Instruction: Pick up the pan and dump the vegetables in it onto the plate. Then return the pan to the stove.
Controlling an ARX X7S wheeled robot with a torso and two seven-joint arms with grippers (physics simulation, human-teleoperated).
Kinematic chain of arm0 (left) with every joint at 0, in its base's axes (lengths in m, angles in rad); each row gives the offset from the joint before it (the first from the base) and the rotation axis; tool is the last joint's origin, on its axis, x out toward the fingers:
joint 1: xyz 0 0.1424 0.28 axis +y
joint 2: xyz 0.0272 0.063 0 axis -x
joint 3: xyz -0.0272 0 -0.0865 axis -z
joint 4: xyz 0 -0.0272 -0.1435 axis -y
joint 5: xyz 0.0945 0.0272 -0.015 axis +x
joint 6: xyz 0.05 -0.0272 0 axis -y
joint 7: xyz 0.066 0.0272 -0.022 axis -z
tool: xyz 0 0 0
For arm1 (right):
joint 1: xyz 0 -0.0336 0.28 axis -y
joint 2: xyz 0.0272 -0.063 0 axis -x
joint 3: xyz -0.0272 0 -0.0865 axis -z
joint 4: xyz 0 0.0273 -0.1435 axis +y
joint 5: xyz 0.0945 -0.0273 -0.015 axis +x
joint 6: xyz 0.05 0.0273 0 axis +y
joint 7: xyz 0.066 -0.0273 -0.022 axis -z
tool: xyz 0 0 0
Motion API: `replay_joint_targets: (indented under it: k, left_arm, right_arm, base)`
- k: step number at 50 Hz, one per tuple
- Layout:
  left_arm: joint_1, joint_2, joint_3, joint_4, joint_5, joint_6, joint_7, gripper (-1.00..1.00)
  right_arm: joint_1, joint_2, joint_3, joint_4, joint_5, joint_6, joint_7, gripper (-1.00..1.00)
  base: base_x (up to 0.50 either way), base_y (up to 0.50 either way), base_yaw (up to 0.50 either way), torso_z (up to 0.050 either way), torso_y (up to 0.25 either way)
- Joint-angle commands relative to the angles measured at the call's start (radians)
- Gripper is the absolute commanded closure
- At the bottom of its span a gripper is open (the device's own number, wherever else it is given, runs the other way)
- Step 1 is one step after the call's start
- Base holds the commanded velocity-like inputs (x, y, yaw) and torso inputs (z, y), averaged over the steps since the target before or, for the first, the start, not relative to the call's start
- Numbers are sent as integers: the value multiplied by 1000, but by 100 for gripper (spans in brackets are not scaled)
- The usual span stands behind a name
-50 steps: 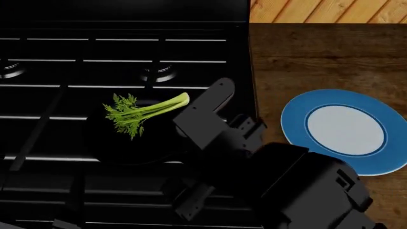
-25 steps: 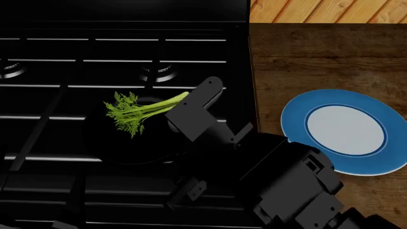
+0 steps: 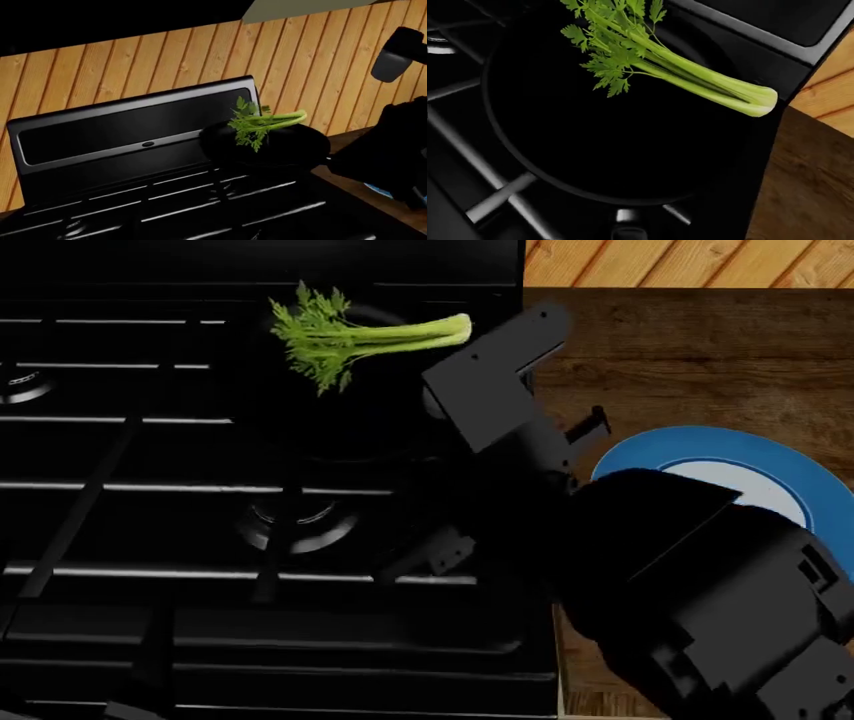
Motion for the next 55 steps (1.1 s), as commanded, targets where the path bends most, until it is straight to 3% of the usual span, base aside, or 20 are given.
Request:
replay_joint_targets:
  k: [1,13,24,44,55]
  left_arm:
    - [13,8,-8,-8,-22,23,23,-100]
    - [24,2,5,-1,-18,24,12,-100]
    - [18,-10,25,24,-17,-6,7,-100]
    - [-31,-16,85,94,-23,-83,-2,-100]
    - [-42,-45,105,132,-44,-100,-50,-100]
  right_arm:
    - [13,40,176,-14,1,-40,42,100]
    - [-34,48,297,127,62,-107,41,100]
    - [-71,22,383,120,144,-144,52,100]
    - [-185,-78,484,305,195,-369,-136,100]
    - [-302,-28,561,252,245,-410,-104,100]
  base:
    - [0,0,0,0,0]
    - [0,0,0,0,1]
    - [0,0,0,0,2]
    - [0,0,0,1,2]
    - [0,0,0,0,2]
